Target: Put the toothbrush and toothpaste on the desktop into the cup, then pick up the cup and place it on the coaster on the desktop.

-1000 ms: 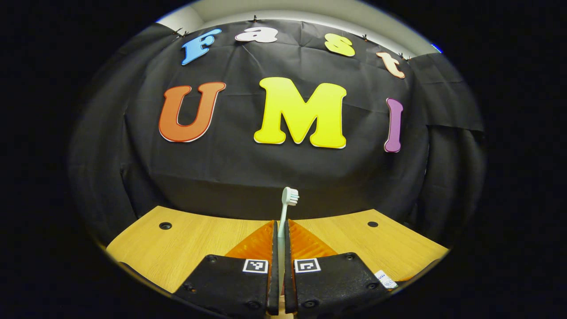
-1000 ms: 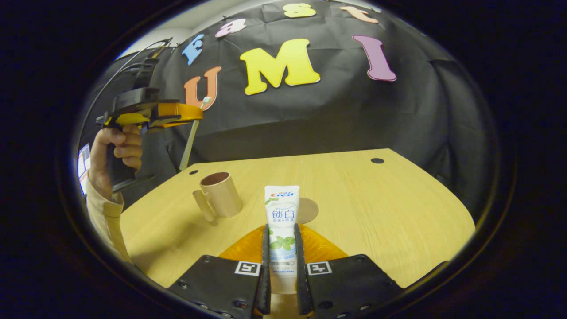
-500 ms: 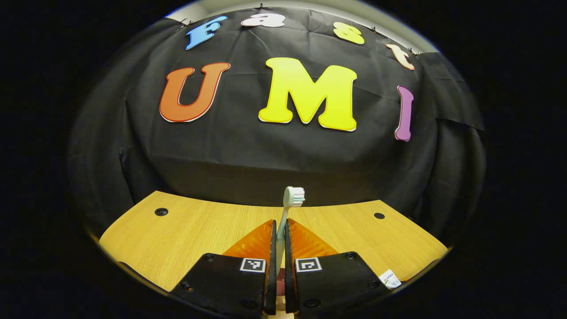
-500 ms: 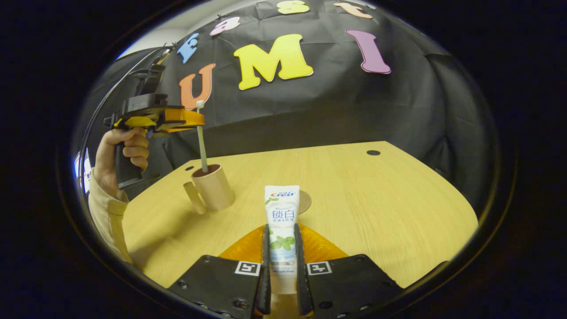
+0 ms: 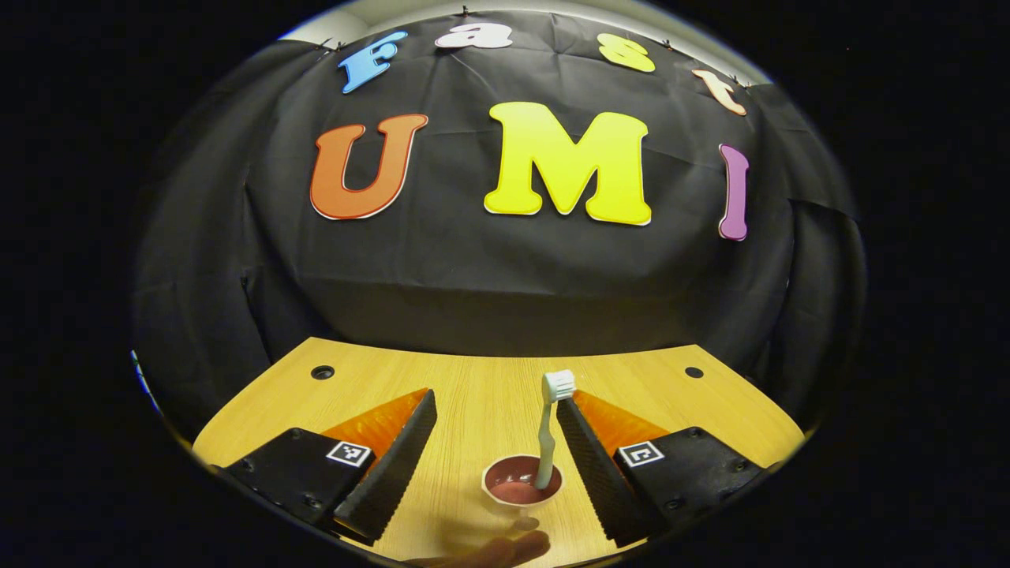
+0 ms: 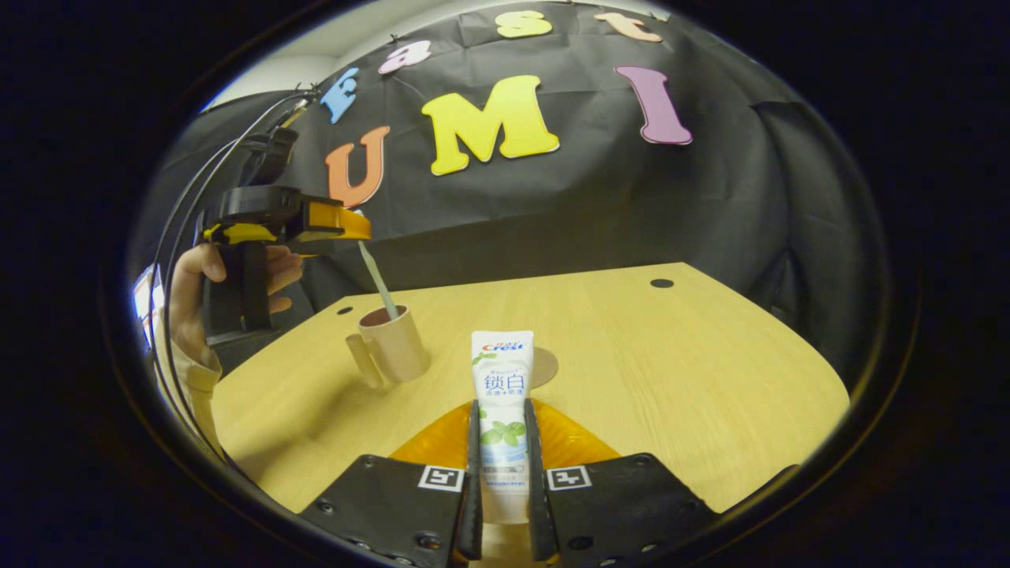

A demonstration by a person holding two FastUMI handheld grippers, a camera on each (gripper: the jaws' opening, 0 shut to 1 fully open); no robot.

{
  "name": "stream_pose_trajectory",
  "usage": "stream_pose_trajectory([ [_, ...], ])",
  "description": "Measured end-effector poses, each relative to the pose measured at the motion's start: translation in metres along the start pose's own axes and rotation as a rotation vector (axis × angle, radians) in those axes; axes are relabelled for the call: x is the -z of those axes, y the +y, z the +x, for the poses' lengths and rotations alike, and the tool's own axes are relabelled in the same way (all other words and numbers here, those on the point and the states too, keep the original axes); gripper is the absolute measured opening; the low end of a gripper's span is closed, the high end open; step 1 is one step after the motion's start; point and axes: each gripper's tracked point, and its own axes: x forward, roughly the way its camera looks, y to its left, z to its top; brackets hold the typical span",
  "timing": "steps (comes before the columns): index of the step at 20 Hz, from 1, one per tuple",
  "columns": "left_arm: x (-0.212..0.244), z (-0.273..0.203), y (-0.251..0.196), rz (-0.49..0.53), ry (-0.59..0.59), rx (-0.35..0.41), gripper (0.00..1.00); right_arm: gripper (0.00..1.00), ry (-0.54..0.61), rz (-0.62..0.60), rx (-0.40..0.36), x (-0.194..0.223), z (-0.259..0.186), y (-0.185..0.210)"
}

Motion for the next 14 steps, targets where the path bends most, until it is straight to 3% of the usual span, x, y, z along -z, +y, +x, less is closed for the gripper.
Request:
stream_pose_trajectory([
  [6, 0.011, -0.012, 0.004, 0.054, 0.025, -0.011, 0.99, 0.24, -0.017, -0.012, -0.013, -0.007, -0.006, 0.018],
  [9, 0.021, -0.023, -0.008, 0.034, 0.021, 0.043, 0.99, 0.24, -0.017, -0.014, -0.018, -0.008, -0.008, 0.023],
  [14, 0.019, -0.052, 0.019, -0.001, -0.036, -0.009, 0.99, 0.24, -0.086, -0.059, -0.04, -0.046, -0.002, 0.039],
])
